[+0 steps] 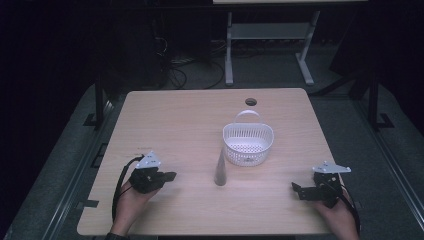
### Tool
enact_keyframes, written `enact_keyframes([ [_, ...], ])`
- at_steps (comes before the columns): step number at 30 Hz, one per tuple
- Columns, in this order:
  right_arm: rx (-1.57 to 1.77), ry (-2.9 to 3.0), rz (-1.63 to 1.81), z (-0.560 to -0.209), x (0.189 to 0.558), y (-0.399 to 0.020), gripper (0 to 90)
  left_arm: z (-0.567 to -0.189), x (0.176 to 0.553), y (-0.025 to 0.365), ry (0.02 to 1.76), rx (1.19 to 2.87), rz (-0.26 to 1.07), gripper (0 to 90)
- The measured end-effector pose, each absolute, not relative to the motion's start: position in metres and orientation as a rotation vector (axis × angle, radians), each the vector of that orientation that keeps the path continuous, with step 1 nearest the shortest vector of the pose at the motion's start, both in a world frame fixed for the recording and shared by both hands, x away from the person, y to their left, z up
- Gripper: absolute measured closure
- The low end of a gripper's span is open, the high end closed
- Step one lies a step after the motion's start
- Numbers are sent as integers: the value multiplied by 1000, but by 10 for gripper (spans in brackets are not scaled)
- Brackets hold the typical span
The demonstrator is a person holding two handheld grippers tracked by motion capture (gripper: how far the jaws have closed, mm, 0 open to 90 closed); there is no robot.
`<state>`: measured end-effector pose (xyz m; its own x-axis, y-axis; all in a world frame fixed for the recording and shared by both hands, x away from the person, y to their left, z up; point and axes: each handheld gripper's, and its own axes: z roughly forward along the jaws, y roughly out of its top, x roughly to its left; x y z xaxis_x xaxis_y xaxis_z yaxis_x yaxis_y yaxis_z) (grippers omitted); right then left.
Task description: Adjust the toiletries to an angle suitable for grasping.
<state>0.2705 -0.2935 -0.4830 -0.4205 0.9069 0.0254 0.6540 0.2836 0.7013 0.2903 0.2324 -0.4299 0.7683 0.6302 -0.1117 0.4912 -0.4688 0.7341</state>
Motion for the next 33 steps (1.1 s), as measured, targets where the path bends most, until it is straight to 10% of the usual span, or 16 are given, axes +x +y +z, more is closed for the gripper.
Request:
enact_keyframes([
  [33, 1408, 2179, 913, -483, 270, -293, 16, -384, 300, 193, 677, 2143, 168, 898],
])
